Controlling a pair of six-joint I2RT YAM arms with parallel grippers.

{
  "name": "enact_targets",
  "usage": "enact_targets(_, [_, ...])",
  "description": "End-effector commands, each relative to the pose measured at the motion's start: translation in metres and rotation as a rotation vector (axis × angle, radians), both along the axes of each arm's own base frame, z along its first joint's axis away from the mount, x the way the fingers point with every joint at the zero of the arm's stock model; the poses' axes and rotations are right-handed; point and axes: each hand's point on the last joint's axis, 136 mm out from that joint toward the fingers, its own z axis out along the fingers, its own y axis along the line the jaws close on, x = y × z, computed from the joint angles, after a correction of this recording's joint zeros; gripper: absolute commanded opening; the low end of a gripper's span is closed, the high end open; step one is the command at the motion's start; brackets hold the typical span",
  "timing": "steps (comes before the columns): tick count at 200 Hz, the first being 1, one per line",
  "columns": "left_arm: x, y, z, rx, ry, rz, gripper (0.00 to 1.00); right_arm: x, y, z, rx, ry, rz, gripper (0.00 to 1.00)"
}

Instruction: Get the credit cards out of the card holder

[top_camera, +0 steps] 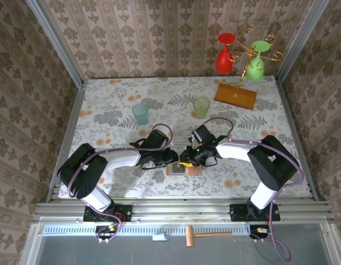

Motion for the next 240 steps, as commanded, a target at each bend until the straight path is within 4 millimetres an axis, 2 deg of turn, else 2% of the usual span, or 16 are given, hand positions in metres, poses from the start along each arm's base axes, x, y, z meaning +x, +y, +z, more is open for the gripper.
enact_targets(1, [-0.001, 0.005, -0.001, 0.022, 0.008, 0.002, 0.25, -0.005, -0.013, -0.008, -0.065, 0.017, -0.010, 0.26])
enact_targets(69, [0.001, 0.006, 0.008, 0.019, -0.011, 0.003, 0.25, -0.003, -0.019, -0.003, -0.092, -0.006, -0.017, 0.27])
enact_targets(122, [-0.001, 0.007, 0.004, 0.029, -0.001, 0.001, 0.25, -0.003, -0.020, -0.001, -0.098, -0.014, -0.020, 0.27])
enact_targets(183, [-0.001, 0.016, -0.009, 0.068, 0.010, 0.015, 0.25, 0.001, -0.015, 0.011, -0.034, -0.040, -0.035, 0.29])
enact_targets(240, [0.007, 0.024, -0.005, 0.059, 0.004, 0.030, 0.25, 0.000, -0.023, 0.011, -0.015, -0.032, -0.048, 0.27])
